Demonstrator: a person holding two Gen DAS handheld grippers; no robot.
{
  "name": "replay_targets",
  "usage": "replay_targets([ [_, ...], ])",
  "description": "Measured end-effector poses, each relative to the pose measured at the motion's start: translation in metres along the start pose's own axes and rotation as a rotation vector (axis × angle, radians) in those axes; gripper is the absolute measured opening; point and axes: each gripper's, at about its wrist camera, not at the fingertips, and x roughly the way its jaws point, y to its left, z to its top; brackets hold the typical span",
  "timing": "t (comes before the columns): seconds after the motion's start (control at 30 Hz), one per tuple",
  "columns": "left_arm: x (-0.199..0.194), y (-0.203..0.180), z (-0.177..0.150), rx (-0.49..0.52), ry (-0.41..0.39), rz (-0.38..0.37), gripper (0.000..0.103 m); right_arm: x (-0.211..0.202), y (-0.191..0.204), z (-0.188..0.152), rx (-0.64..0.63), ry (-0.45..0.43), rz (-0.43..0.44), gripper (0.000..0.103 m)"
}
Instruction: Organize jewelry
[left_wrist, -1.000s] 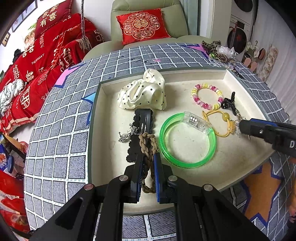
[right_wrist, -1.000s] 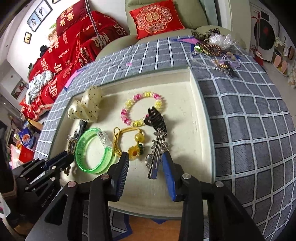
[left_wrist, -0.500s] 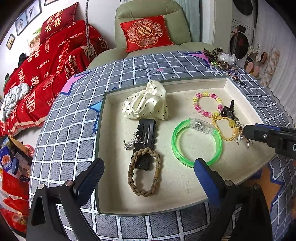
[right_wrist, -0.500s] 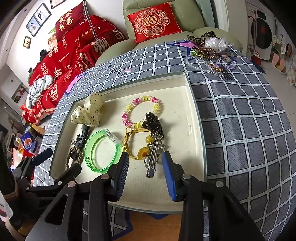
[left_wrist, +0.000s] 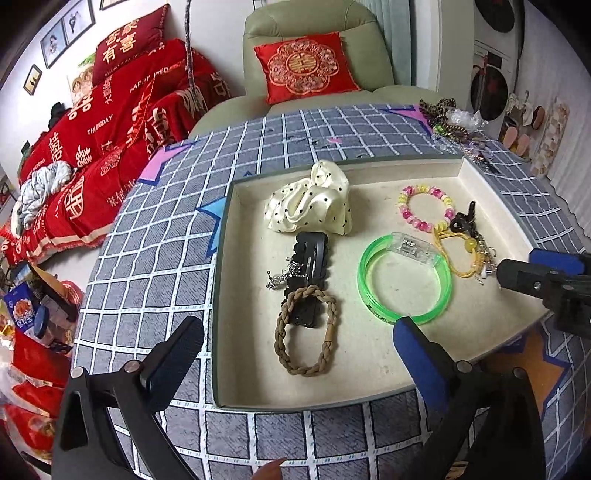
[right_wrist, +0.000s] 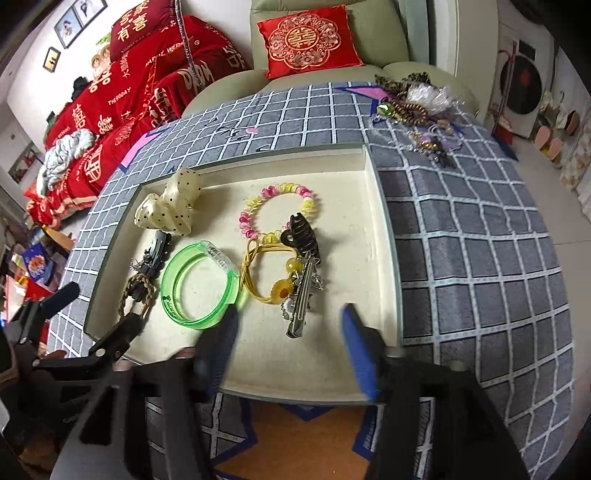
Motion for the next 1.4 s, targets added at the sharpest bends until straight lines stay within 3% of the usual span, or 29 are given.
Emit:
replay_targets([
  [0.03,-0.002,0.0,-0.001,0.003,-0.003,0.006,0.103,-0.002,0.001,0.0,-0.002,-0.007,-0.011,0.084],
  [0.13,-0.011,0.002,-0.003,-0.004,-0.016,0.006,0.103,-0.008,0.005,0.0,-0.025,-0.017,-0.025,0.085],
  [0.17,-0.015,0.003,-0.004,-0.009,-0.018,0.004,0.103,-0.01,0.007,-0.001,-0.034,-0.018,-0.032,0.094],
  [0.23,-0.021,0.005,-0.008,-0.018,-0.021,-0.005,0.103,-0.014,0.01,-0.003,-0.044,-0.031,-0.028,0.102],
  [0.4,-0.027,0.006,-0.016,-0.017,0.002,0.012,0.103,-0.021,0.014,-0.01,-0.046,-0.041,-0.025,0.103],
  [0.5,-0.028,0.008,-0.02,-0.022,0.026,0.022,0.103,-0.022,0.014,-0.012,-0.037,-0.001,-0.003,0.103],
  [0.73,-0.039,0.014,-0.027,-0.069,0.05,-0.022,0.103,-0.028,0.013,-0.022,-0.028,0.034,-0.004,0.103],
  [1.0,-0.074,0.019,-0.053,-0.064,0.01,0.007,0.103,-0.057,0.018,-0.046,-0.047,-0.03,-0.051,0.103],
  [1.4,-0.142,0.023,-0.106,-0.09,-0.08,0.012,0.103,-0.117,0.032,-0.109,-0.039,-0.15,-0.063,0.103],
])
